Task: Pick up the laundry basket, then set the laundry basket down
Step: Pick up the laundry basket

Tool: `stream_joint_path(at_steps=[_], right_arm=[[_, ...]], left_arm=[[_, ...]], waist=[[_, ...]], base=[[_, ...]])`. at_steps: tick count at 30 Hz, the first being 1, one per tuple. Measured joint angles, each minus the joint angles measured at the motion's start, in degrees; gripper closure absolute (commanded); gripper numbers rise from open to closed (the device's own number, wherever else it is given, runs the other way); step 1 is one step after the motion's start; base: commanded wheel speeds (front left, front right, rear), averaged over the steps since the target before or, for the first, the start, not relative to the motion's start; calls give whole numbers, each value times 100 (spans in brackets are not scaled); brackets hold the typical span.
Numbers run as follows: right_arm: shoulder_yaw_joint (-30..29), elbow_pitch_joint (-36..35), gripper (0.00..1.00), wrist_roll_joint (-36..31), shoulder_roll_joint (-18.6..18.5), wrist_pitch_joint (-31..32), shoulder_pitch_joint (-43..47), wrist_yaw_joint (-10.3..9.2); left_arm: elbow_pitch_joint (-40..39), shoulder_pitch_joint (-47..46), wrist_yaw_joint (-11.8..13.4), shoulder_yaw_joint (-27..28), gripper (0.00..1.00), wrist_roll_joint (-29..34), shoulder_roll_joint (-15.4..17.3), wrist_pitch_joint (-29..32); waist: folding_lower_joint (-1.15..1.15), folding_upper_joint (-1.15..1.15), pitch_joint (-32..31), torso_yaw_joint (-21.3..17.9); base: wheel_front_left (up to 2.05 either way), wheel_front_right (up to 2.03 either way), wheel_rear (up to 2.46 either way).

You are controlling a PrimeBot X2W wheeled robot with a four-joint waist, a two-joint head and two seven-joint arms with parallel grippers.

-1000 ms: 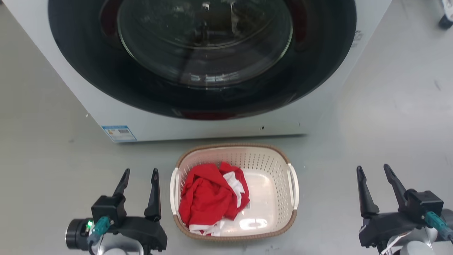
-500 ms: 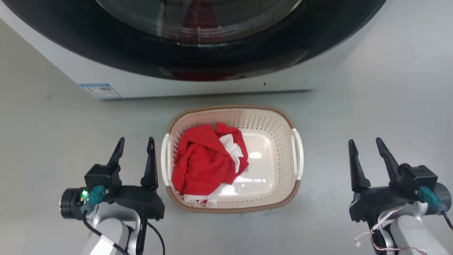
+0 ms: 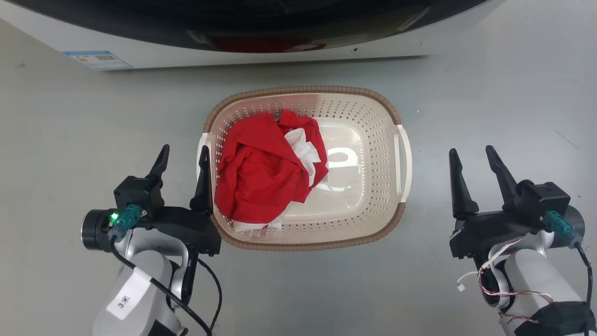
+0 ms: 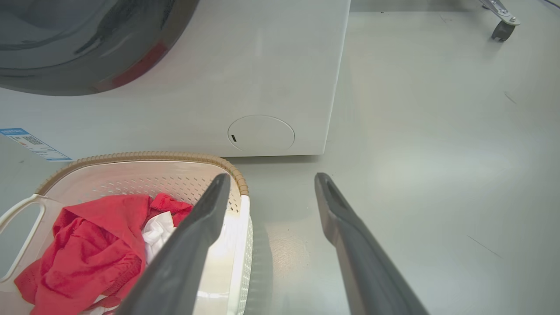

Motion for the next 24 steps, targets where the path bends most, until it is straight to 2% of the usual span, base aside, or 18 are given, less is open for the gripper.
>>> stream_joint_path(at_steps=[13,24], right_arm=[[221,519,0,-54,263,8,-718,153],[293,1259,0,-54,506,63,-1168,215]], left_arm=[[661,-599,-132,41,0,-97,-34,104],[1314,-1101,-389,18,0,-224,-52,246]], waist=[[0,0,781,26],[0,0,1103,13]], base=[[0,0,0],[0,0,0]])
